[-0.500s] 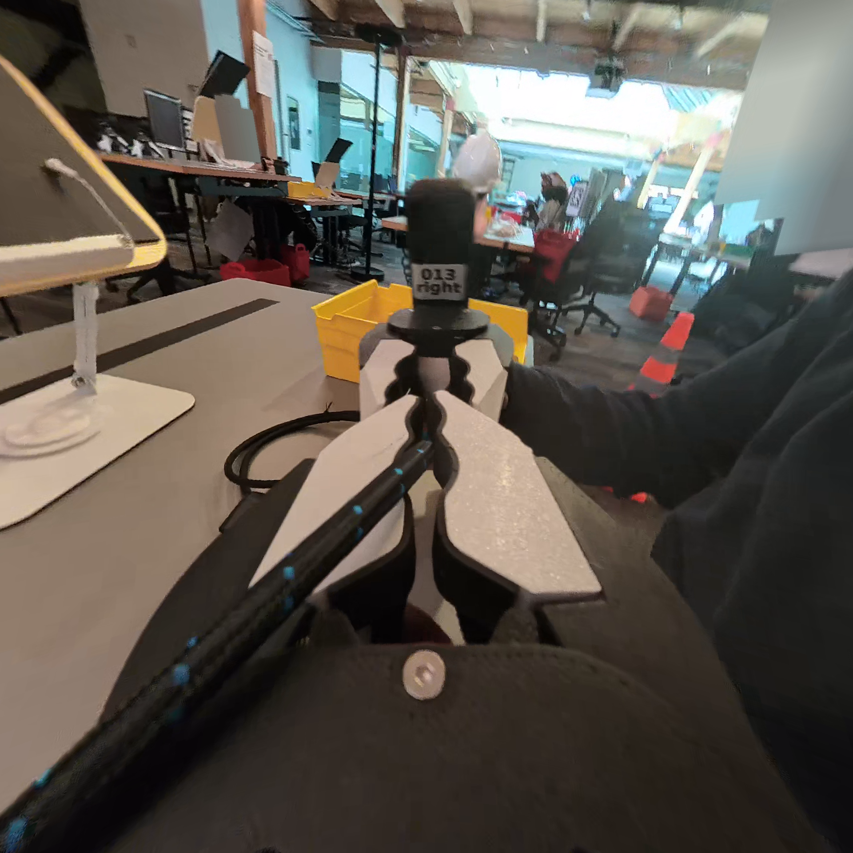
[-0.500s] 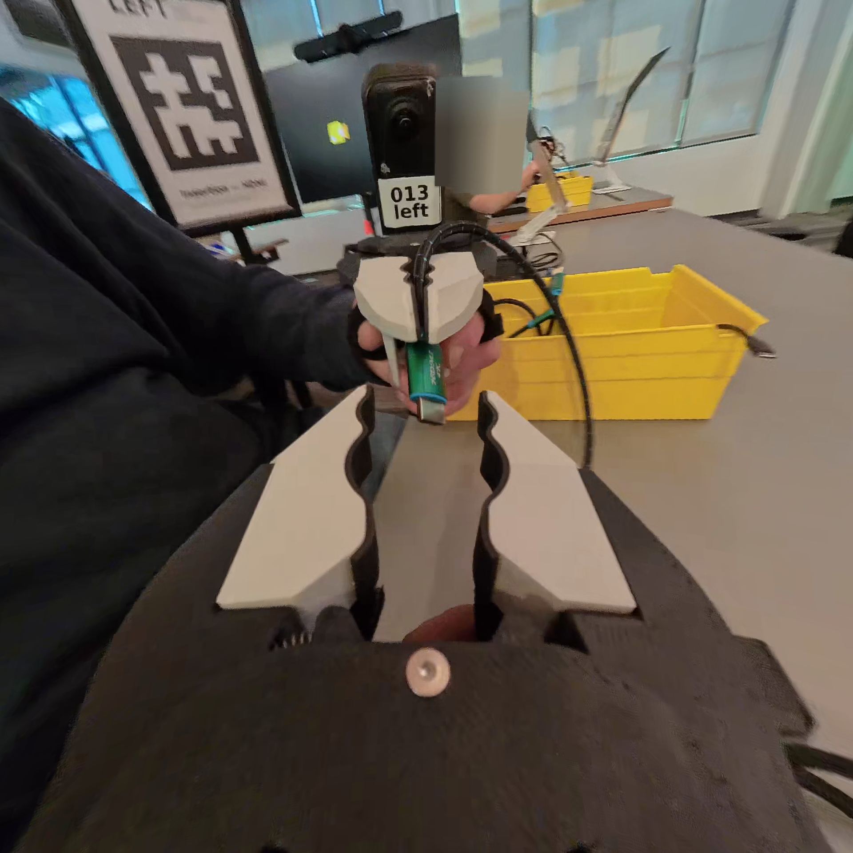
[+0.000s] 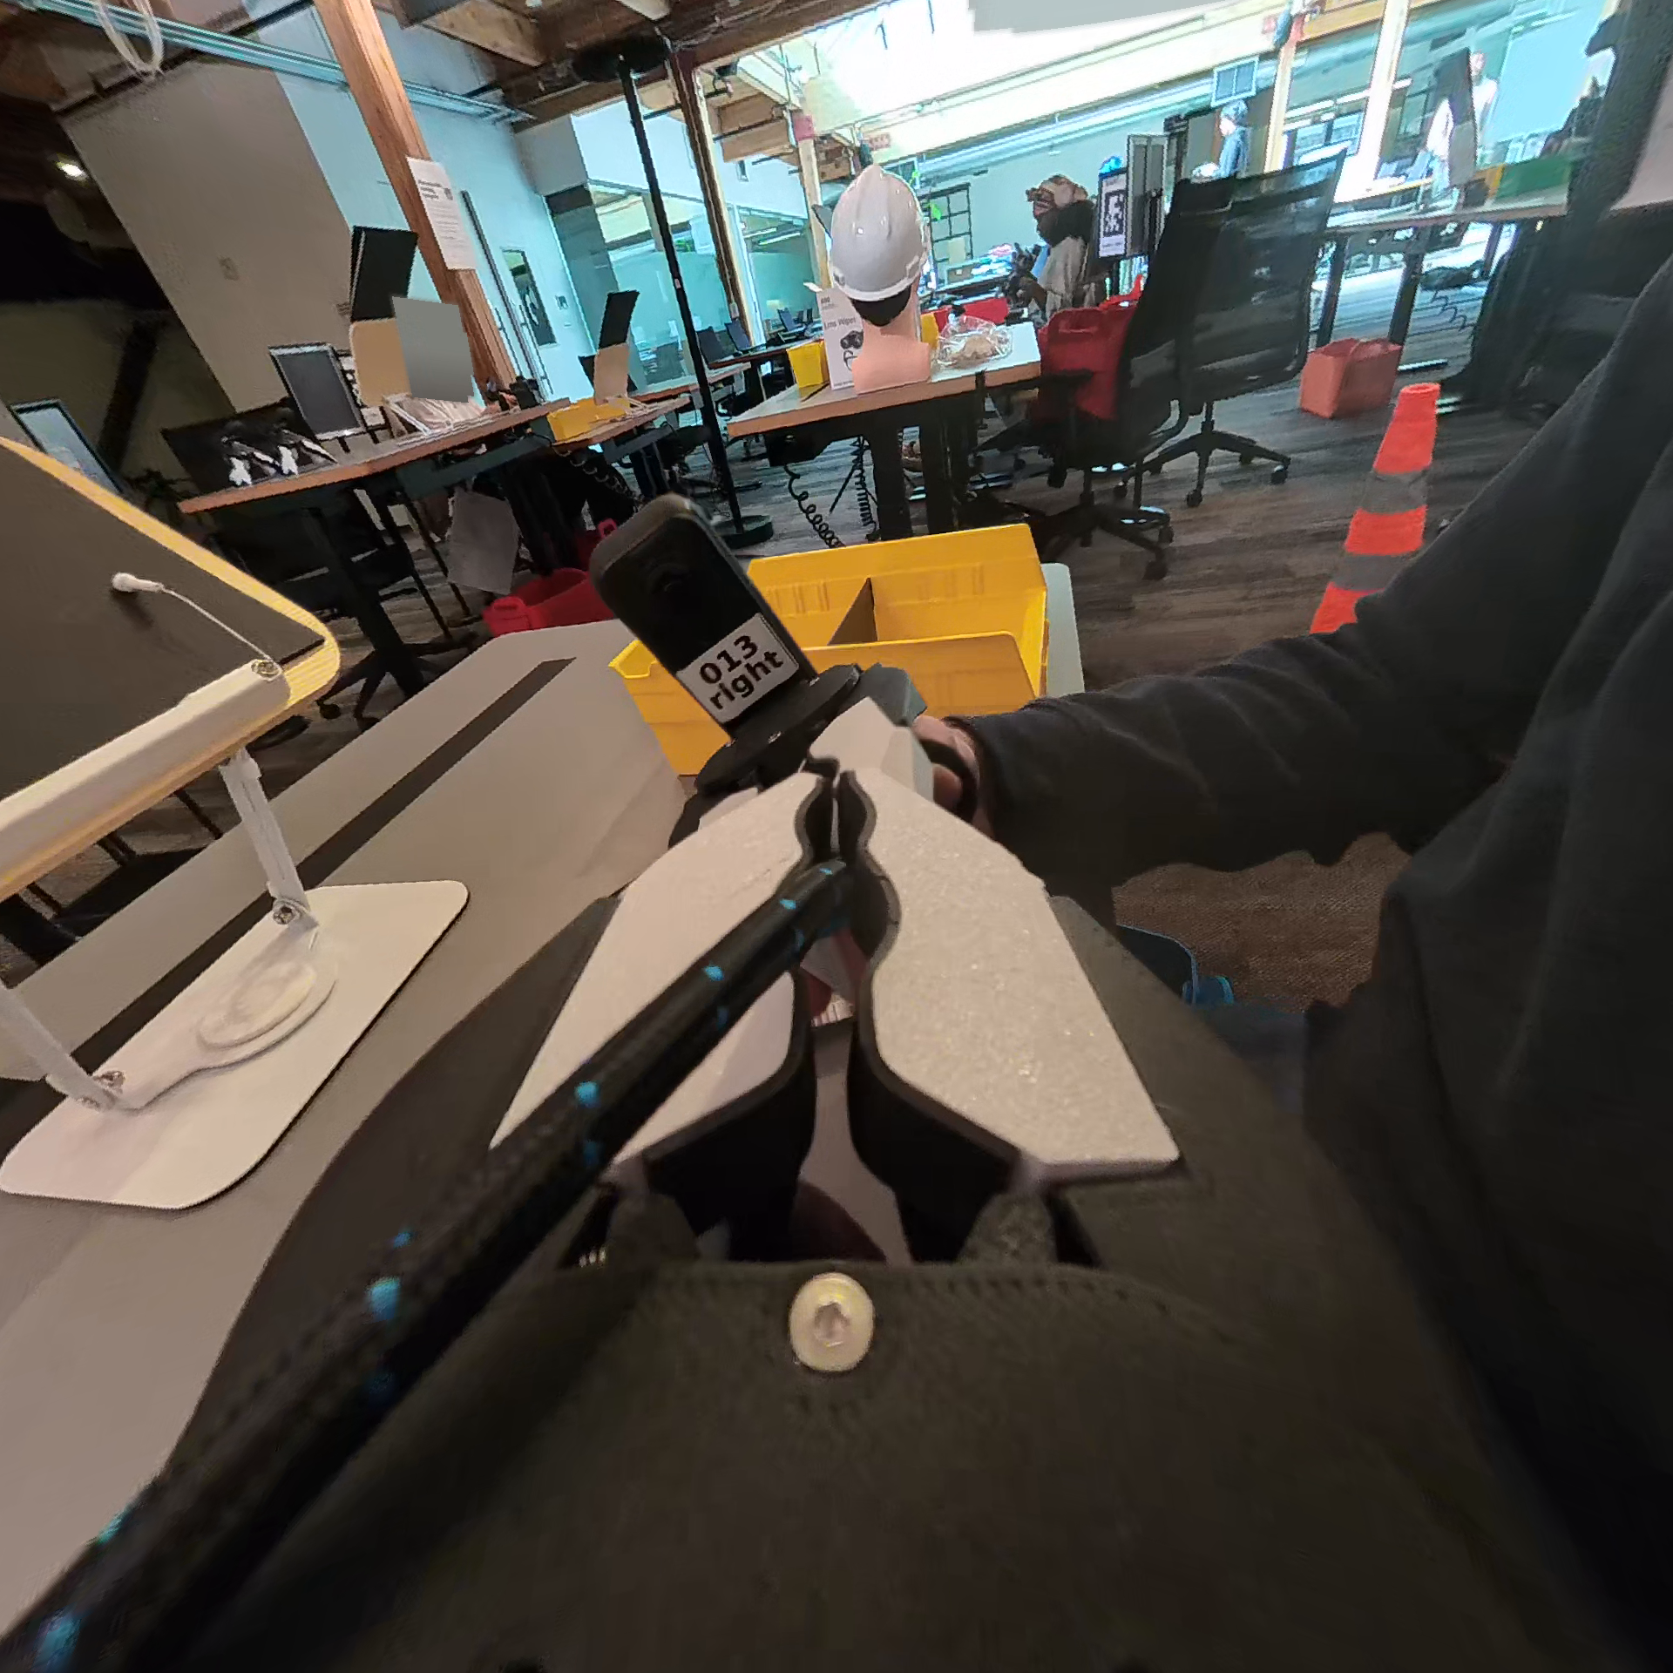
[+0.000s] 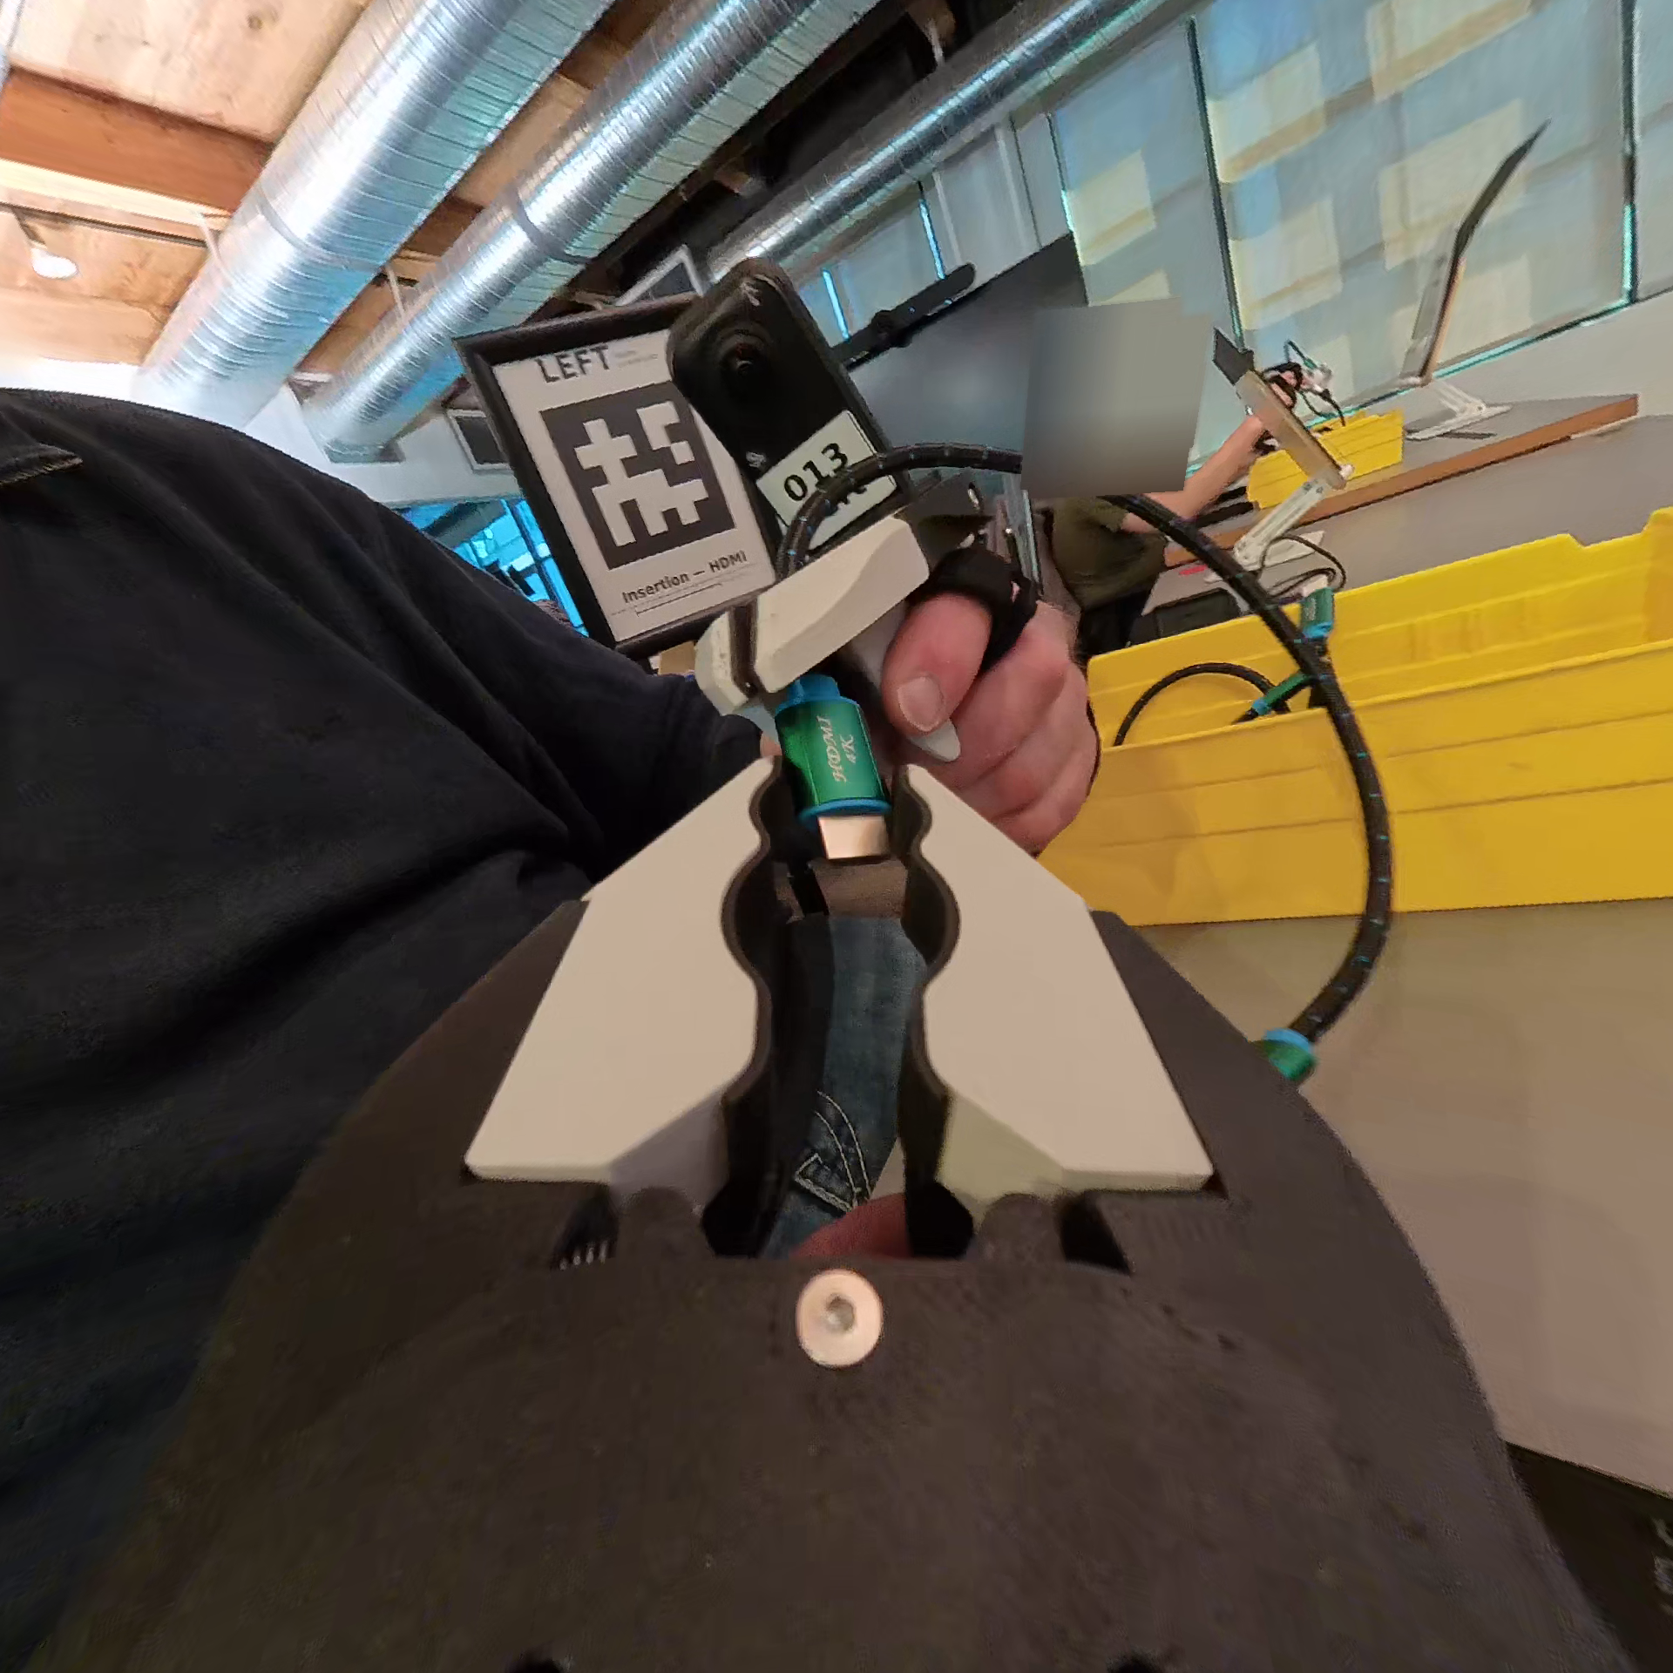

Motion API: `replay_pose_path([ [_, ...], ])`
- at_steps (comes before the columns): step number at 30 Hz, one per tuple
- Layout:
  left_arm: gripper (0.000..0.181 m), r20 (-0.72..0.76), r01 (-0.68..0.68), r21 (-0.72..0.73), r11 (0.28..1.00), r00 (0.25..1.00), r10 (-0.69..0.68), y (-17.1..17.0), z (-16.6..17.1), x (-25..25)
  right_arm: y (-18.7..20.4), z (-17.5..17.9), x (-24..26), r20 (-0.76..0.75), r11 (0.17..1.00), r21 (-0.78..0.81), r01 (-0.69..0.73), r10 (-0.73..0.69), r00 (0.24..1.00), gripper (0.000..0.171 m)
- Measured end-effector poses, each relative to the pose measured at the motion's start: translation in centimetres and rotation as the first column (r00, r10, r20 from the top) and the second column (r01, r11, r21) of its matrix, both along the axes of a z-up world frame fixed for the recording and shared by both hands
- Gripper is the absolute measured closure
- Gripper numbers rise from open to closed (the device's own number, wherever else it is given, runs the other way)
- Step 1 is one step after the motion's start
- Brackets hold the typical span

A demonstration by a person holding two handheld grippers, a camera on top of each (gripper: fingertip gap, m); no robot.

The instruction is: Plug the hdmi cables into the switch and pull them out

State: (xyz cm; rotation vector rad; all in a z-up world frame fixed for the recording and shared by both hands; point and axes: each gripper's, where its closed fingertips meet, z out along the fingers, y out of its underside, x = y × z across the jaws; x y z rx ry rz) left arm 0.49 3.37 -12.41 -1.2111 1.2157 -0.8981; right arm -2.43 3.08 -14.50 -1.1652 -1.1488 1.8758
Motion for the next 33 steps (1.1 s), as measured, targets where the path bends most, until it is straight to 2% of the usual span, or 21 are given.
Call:
replay_pose_path([
  [6,0.180,0.004,0.009,0.028,1.000,1.000,-0.009,-0.4,0.6,0.1,-0.3,0.7,0.2,-0.060,0.999,0.036,0.004,-0.002,0.998,0.153],
  [11,0.179,-0.008,-0.018,0.014,1.000,1.000,0.018,0.1,0.4,-0.2,0.0,0.6,0.1,-0.037,0.977,0.186,0.099,-0.094,0.995,0.154],
  [13,0.170,-0.008,-0.051,-0.026,0.998,0.999,0.051,0.8,0.1,-0.4,0.6,0.3,0.2,-0.001,0.943,0.294,0.154,-0.161,0.987,0.155],
  [17,0.152,0.002,-0.074,-0.169,0.983,0.997,0.076,1.9,-0.9,-0.8,1.6,-0.5,0.5,0.079,0.822,0.529,0.210,-0.295,0.952,0.154],
  [20,0.149,-0.010,-0.072,-0.197,0.978,0.997,0.072,2.0,-1.4,-0.7,2.0,-0.7,0.8,0.117,0.734,0.650,0.197,-0.353,0.928,0.154],
  [23,0.143,-0.060,-0.054,-0.208,0.977,0.997,0.042,1.6,-2.3,-0.3,2.1,-0.5,1.3,0.138,0.685,0.707,0.174,-0.375,0.917,0.155],
  [29,0.143,-0.081,-0.057,-0.243,0.968,0.996,0.038,1.7,-2.9,0.1,2.5,-0.9,1.9,0.199,0.564,0.820,0.099,-0.442,0.875,0.155],
  [33,0.138,-0.075,-0.053,-0.284,0.957,0.997,0.033,1.5,-3.0,0.1,2.5,-1.1,2.0,0.216,0.528,0.846,0.069,-0.459,0.862,0.155],
])
